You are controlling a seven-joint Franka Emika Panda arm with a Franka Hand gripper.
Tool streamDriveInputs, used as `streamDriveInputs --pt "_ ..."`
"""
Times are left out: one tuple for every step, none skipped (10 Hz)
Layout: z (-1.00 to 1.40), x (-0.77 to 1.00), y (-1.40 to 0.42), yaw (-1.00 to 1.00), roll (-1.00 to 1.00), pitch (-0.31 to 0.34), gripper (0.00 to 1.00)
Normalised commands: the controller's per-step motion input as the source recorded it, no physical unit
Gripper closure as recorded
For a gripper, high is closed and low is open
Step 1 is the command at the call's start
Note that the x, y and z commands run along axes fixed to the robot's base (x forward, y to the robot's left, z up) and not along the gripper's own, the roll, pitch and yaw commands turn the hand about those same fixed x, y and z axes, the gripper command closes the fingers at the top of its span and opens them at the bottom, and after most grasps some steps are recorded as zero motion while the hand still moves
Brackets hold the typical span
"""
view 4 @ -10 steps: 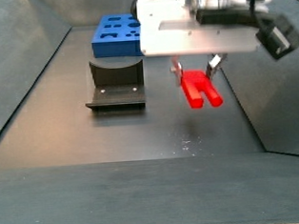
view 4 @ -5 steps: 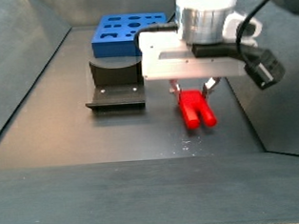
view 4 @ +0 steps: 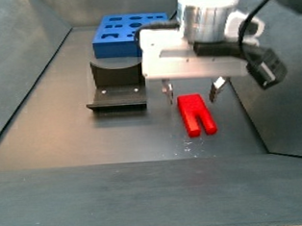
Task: Pick up the square-circle object. Move up. Rotate the square-circle object. Place the square-circle object on the fixture. Regrasp the square-circle object. Move to above the board. Insert the square-circle object.
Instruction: Rotate the square-circle object.
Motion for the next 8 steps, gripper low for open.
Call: streamDriveInputs --pt "1.0 -0.01 0.0 -0.01 0.0 0.067 0.0" --pt "1.0 -0.01 0.0 -0.01 0.0 0.074 0.0" --pt "1.0 -0.02 0.01 -0.02 0.01 0.072 0.0" --pt "1.0 -0.02 0.01 -0.02 0.01 0.067 0.0" --pt "0.94 -0.03 0.01 -0.02 0.02 0.064 0.0" --pt "0.78 -0.03 0.01 -0.03 0.02 0.06 0.0" --pt "0.57 -0.03 0.01 -0.03 0.03 0.067 0.0" --pt "0.0 0.0 0.0 1.0 0.0 0.0 0.0"
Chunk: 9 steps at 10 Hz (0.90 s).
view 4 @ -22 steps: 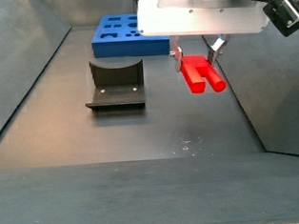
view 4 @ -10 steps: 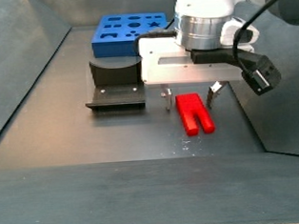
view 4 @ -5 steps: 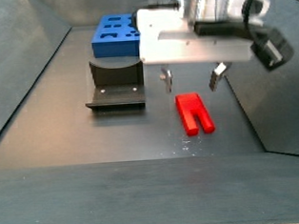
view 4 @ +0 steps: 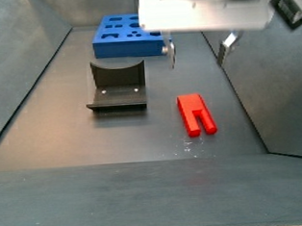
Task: Pick up the square-circle object. Move up. Rotate the square-circle object. Place the square-circle object on the fixture. Regrasp the square-circle object. Move to above the board. Insert the square-circle object.
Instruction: Rotate the square-circle object.
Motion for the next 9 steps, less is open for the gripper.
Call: streamDriveInputs --pt "-0.16 0.0 0.0 1.0 0.0 0.0 0.0" --pt "-0.25 0.04 -0.01 1.0 0.0 -0.001 0.0" --pt "-0.15 0.05 0.0 1.0 0.0 -0.003 0.0" --pt "-0.11 0.04 0.0 1.0 0.0 -0.003 0.0" --pt "-0.06 0.04 0.0 1.0 0.0 -0.004 0.0" --pt "-0.05 0.04 0.0 1.0 0.0 -0.004 0.0" --pt "-0.05 0.04 0.0 1.0 0.0 -0.005 0.0" --pt "-0.04 0.04 0.0 1.0 0.0 -0.005 0.0" --pt "-0.04 0.04 0.0 1.0 0.0 -0.006 0.0"
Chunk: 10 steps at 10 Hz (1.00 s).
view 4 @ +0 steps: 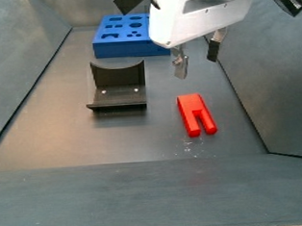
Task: Pick up the square-circle object. Move up. Rotate the square-circle object. Place the square-circle object on the fixture. Regrasp the square-circle object. Move to above the board. Insert the square-circle object.
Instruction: Rotate the square-circle object.
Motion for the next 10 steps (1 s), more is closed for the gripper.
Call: streamDriveInputs --pt "-0.03 0.04 0.0 1.0 0.0 -0.006 0.0" --pt "-0.03 0.04 0.0 1.0 0.0 -0.006 0.0" --pt "-0.03 0.04 0.0 1.0 0.0 -0.006 0.0" --pt "-0.03 0.04 0.0 1.0 0.0 -0.007 0.0" --pt "-0.03 0.04 0.0 1.0 0.0 -0.007 0.0" --pt "-0.03 0.04 0.0 1.0 0.0 -0.007 0.0" --pt "-0.03 0.04 0.0 1.0 0.0 -0.008 0.0" --pt "-0.03 0.04 0.0 1.0 0.0 -0.008 0.0" --pt "-0.03 0.04 0.0 1.0 0.0 -0.008 0.0" --pt "-0.03 0.04 0.0 1.0 0.0 -0.008 0.0"
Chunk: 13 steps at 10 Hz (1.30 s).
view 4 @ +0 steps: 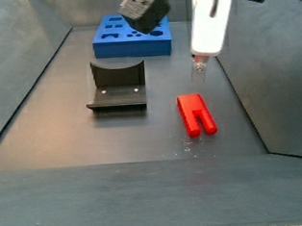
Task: Pick up the square-circle object. Move up. Rotate the square-circle object. Place the square-circle object on the fixture. Regrasp the square-circle object. Move to above the board. Insert the square-circle object.
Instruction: Rotate the square-circle object.
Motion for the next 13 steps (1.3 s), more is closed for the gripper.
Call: streamDriveInputs --pt "-0.03 0.04 0.0 1.0 0.0 -0.009 0.0" --pt "-0.03 0.04 0.0 1.0 0.0 -0.009 0.0" --pt "-0.03 0.04 0.0 1.0 0.0 -0.01 0.0" --pt "-0.03 0.04 0.0 1.0 0.0 -0.01 0.0" --pt "-0.03 0.04 0.0 1.0 0.0 -0.011 0.0" --pt "-0.03 0.04 0.0 1.0 0.0 -0.011 0.0" --pt "-0.03 0.04 0.0 1.0 0.0 -0.012 0.0" --pt "-0.03 0.04 0.0 1.0 0.0 -0.013 0.0" --pt "-0.03 0.04 0.0 1.0 0.0 -0.013 0.0" --pt "-0.03 0.04 0.0 1.0 0.0 -0.014 0.0" --pt "-0.03 0.04 0.0 1.0 0.0 -0.015 0.0" --pt "-0.03 0.04 0.0 1.0 0.0 -0.017 0.0" --pt "-0.03 0.04 0.0 1.0 0.0 -0.017 0.0"
